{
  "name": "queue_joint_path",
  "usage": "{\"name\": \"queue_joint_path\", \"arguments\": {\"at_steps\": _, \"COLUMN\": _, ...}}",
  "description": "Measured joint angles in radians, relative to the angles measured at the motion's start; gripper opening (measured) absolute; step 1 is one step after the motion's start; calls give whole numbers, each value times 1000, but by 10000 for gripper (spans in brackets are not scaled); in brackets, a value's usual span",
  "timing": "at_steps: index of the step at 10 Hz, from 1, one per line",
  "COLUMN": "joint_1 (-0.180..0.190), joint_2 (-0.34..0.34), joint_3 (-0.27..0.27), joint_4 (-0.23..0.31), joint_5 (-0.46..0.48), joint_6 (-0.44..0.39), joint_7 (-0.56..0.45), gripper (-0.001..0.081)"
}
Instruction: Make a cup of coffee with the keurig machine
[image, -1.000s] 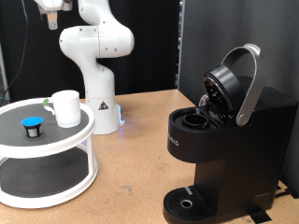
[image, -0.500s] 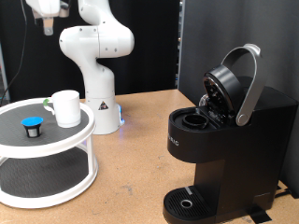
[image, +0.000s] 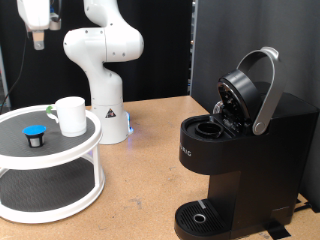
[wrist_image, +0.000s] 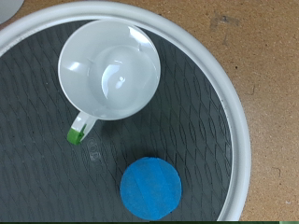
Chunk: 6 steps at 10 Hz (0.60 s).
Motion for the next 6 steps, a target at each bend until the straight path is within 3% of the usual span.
{"name": "queue_joint_path", "arguments": {"at_steps": 6, "joint_1": -10, "joint_2": 66, "joint_3": -37, "joint_4": 2, "joint_5": 0, "joint_6": 68, "joint_7": 40, "gripper": 805}}
